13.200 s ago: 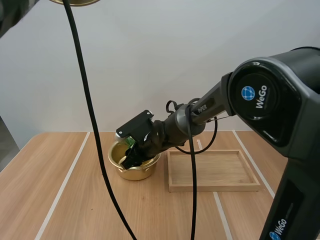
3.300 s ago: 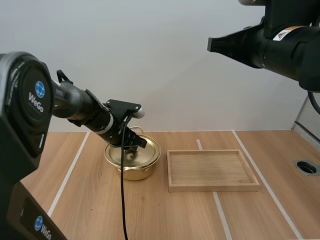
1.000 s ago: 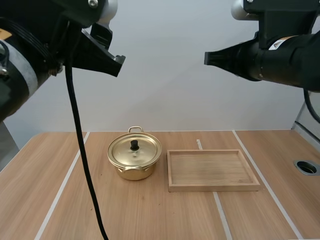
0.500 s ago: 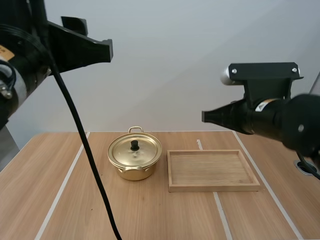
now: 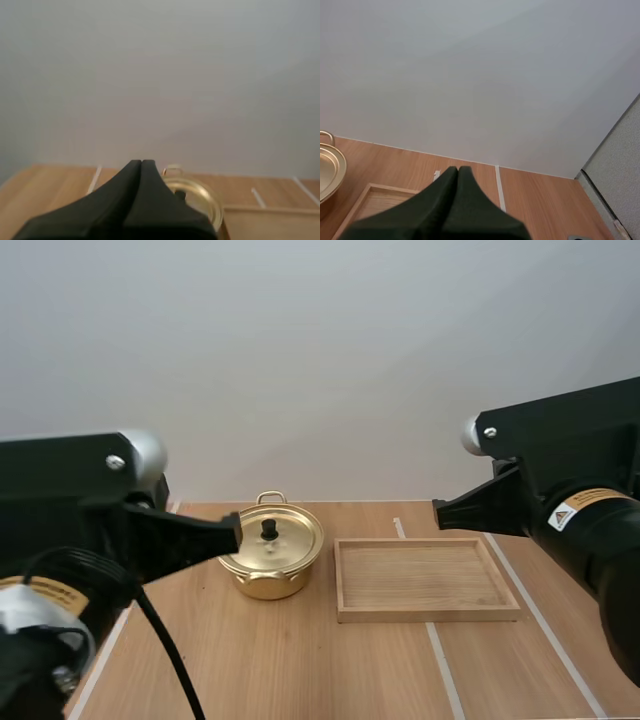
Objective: Open the pot, put the pineapple inside, and close it
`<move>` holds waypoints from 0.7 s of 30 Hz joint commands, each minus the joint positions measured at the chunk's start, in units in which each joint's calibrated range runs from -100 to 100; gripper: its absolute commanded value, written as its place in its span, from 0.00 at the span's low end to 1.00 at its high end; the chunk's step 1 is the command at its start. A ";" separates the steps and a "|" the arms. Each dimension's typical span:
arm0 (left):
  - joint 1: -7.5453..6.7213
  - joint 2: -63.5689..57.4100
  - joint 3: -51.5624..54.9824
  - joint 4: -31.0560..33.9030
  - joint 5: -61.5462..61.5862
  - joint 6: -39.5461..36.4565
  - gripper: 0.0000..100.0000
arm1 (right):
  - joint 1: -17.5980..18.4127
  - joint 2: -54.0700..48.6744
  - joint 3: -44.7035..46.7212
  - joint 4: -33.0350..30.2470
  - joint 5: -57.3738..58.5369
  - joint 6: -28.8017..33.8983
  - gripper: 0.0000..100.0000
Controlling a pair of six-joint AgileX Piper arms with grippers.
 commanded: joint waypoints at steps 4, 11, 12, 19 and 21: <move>-0.11 -0.33 11.05 1.72 -12.06 -0.49 0.00 | -0.16 -1.38 12.41 7.06 -11.59 0.02 0.00; -0.11 -0.33 20.36 1.98 -39.36 -0.15 0.00 | 0.46 -3.11 28.43 6.80 -31.22 -0.08 0.00; -0.11 -0.33 21.82 1.73 -44.16 -0.30 0.00 | 0.93 -4.01 30.04 6.40 -32.85 -0.08 0.00; -0.11 -0.33 31.83 3.77 -61.72 -0.43 0.00 | 4.96 -11.15 33.94 5.76 -31.14 -0.08 0.00; -0.11 -0.33 33.97 3.90 -63.33 0.30 0.00 | 4.97 -11.56 33.94 7.79 -30.69 -0.08 0.00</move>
